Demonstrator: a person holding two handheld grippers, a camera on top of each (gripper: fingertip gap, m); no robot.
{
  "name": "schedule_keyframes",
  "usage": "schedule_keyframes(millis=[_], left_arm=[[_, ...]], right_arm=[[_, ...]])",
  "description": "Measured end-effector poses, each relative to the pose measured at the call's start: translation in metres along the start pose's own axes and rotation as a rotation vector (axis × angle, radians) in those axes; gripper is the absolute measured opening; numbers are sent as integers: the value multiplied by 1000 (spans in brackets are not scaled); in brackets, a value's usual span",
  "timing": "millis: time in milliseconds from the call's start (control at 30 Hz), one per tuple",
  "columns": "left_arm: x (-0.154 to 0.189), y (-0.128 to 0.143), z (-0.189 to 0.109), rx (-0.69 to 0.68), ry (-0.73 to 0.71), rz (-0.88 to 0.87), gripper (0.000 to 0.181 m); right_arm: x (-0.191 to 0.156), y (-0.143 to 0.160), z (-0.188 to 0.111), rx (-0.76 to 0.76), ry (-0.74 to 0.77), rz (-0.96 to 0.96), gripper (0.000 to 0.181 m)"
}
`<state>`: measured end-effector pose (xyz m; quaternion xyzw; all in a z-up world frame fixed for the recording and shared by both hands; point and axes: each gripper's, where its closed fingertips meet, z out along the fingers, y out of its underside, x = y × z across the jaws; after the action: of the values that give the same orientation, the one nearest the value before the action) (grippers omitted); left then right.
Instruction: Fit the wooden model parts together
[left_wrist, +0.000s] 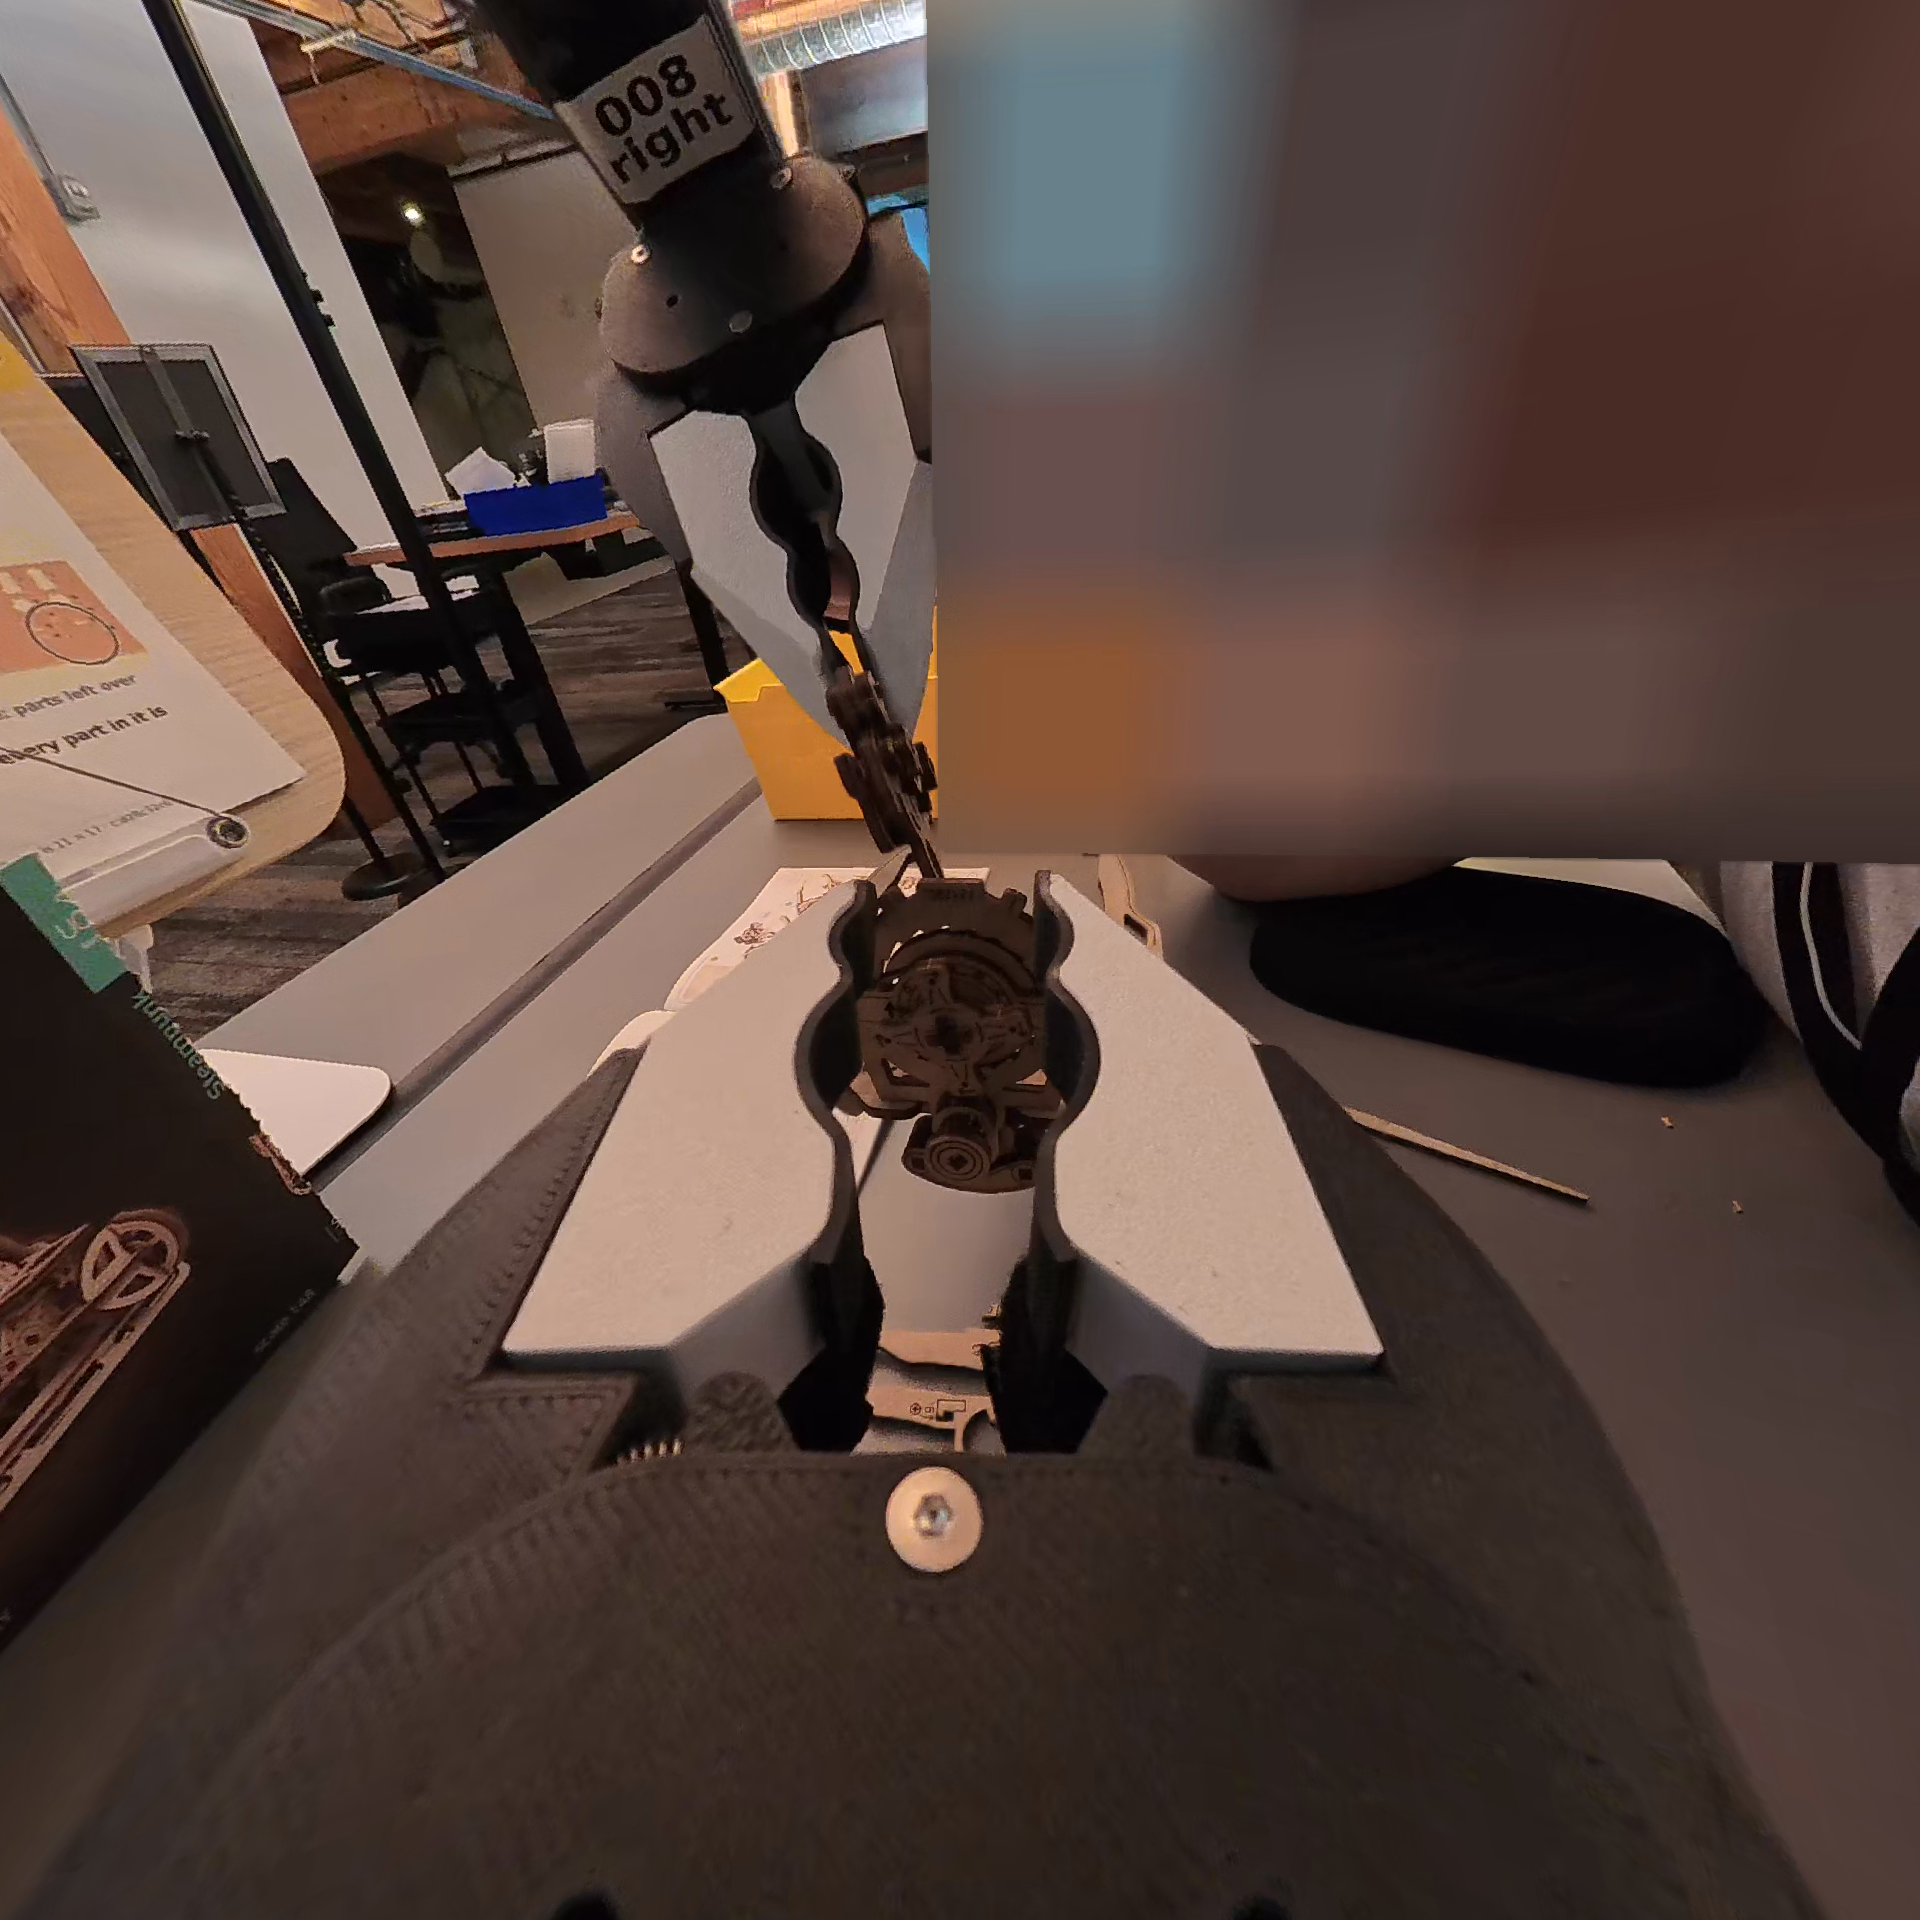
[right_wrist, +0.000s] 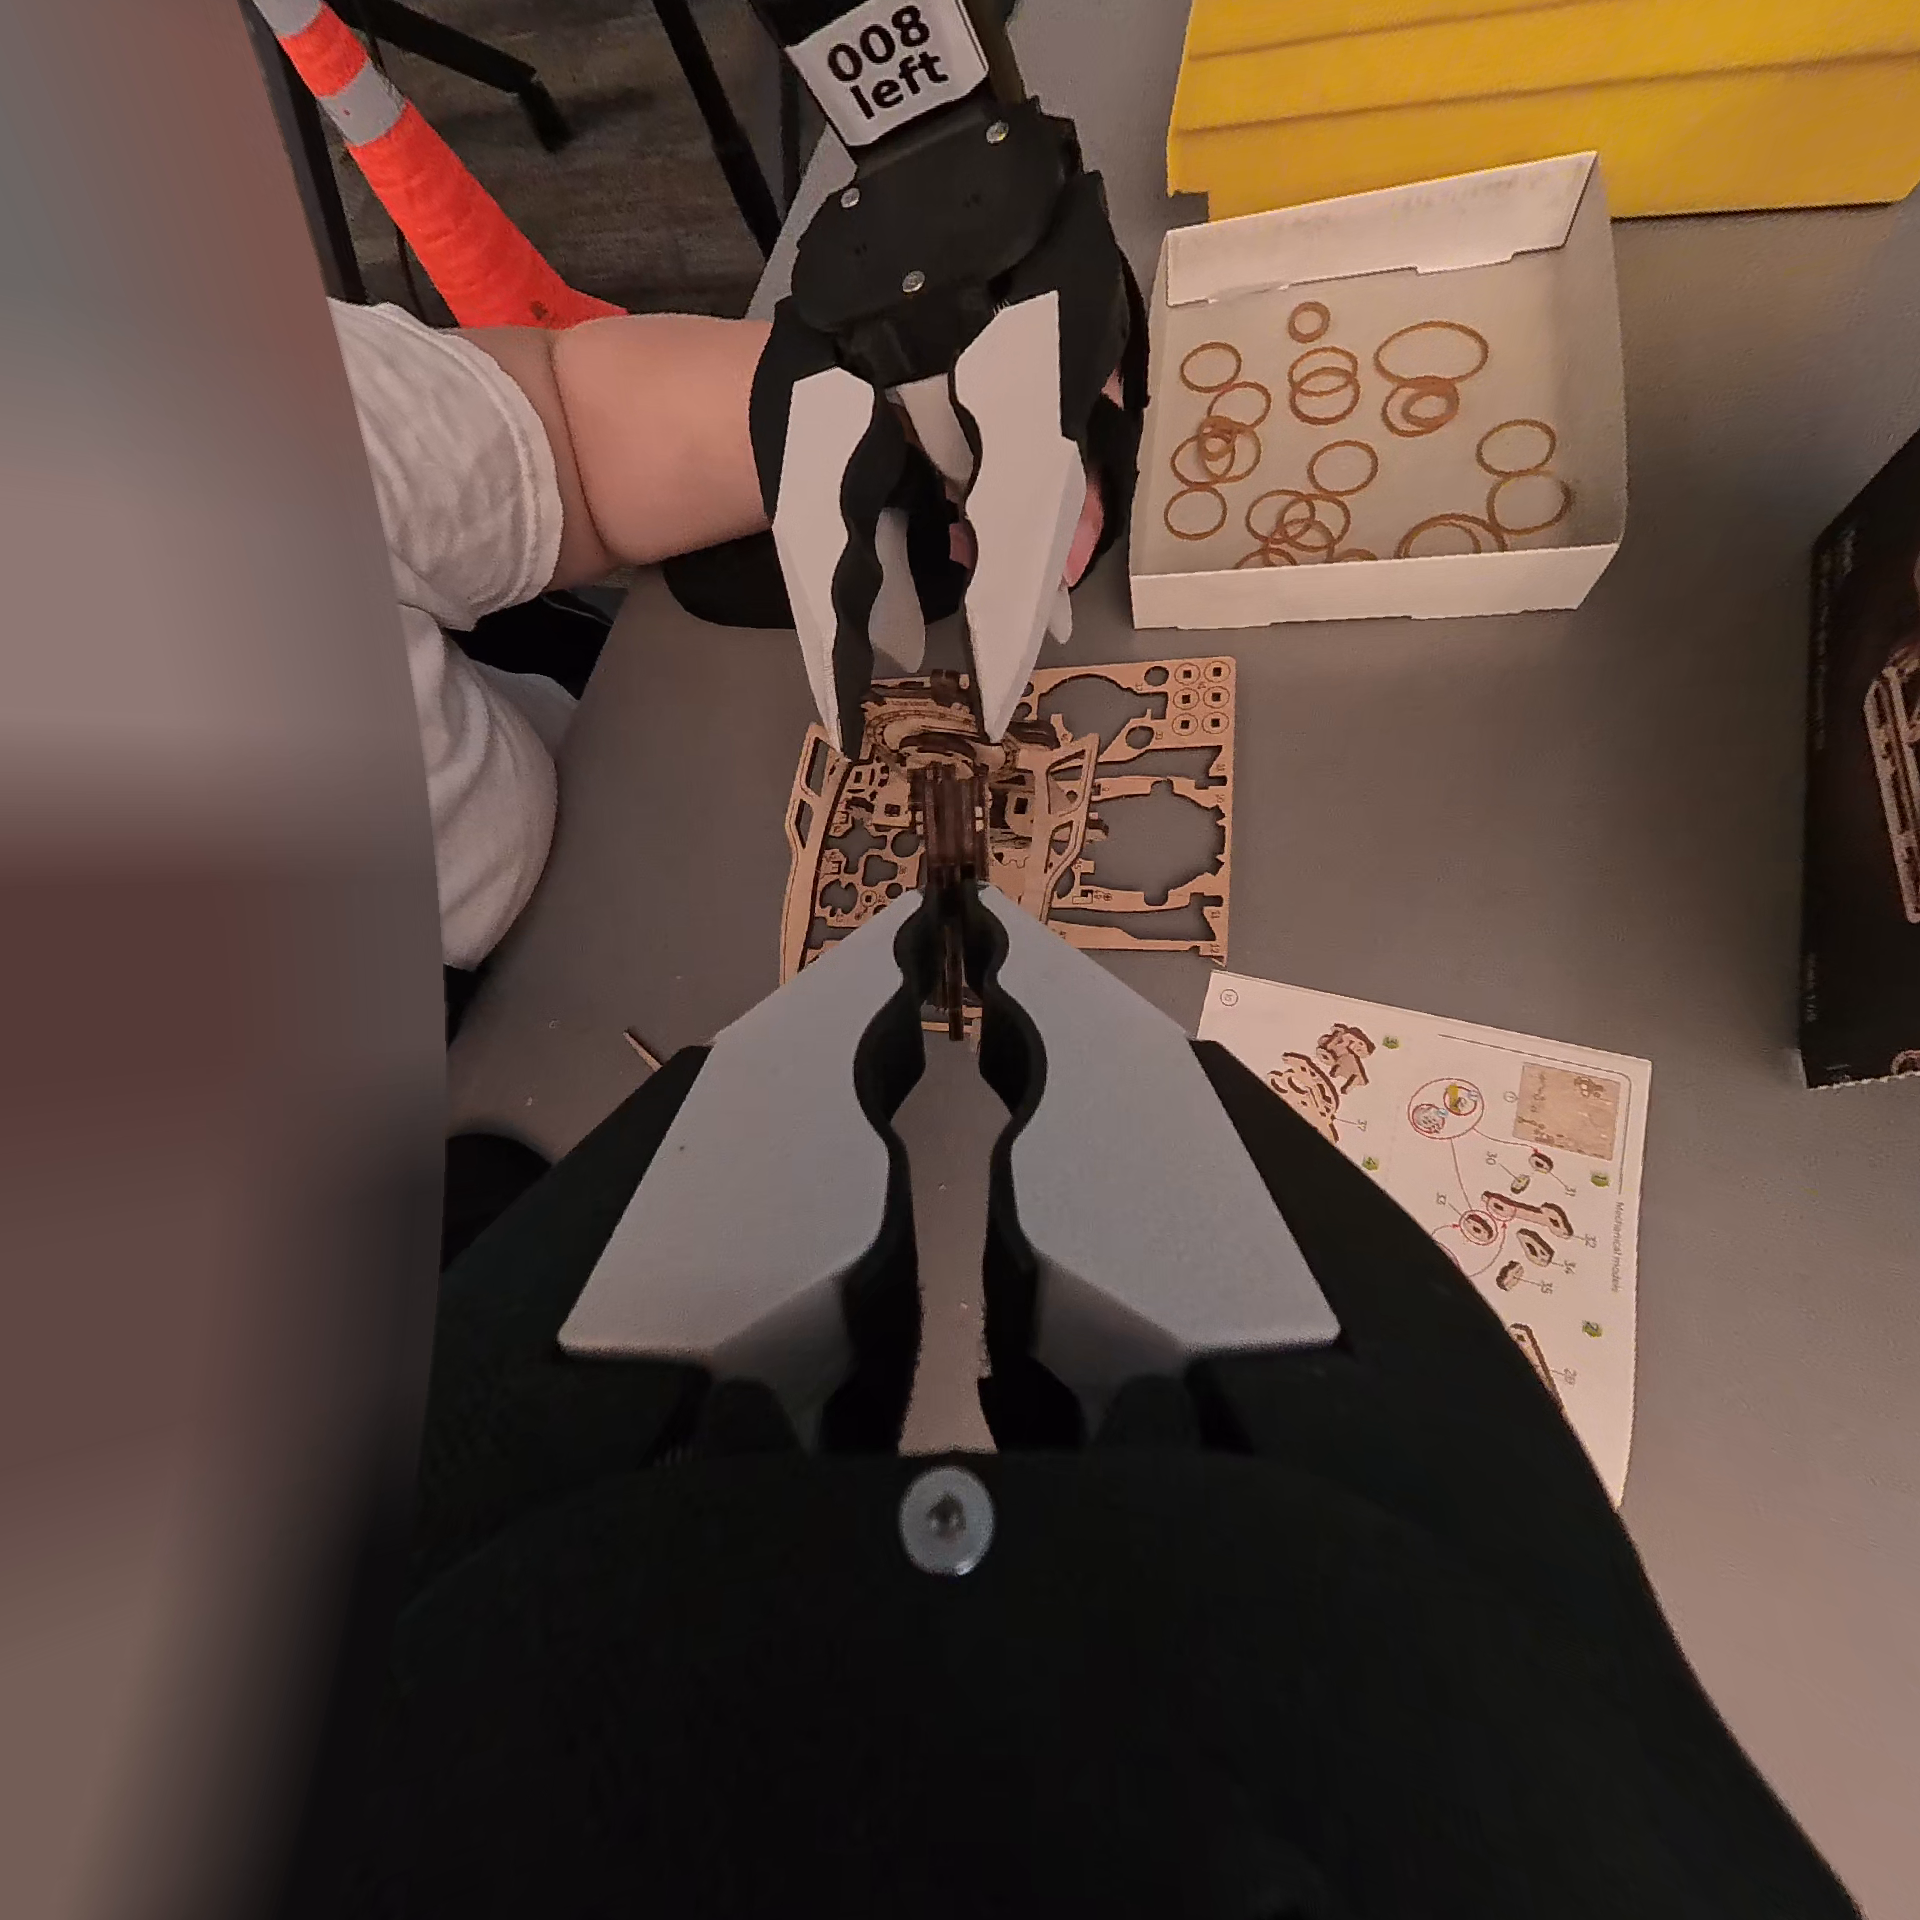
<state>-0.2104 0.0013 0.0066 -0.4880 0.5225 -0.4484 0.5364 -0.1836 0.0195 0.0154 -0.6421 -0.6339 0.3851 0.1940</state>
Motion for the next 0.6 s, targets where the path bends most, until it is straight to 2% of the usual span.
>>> schedule_keyframes(millis=[333,600], left_arm=[[-3,4,-1,-22,-19,13,29],[-3,10,0,-49,-23,29,28]], right_arm=[[3,4,-1,-26,39,-16,1],[11,8,-19,-5,108,-17,1]])
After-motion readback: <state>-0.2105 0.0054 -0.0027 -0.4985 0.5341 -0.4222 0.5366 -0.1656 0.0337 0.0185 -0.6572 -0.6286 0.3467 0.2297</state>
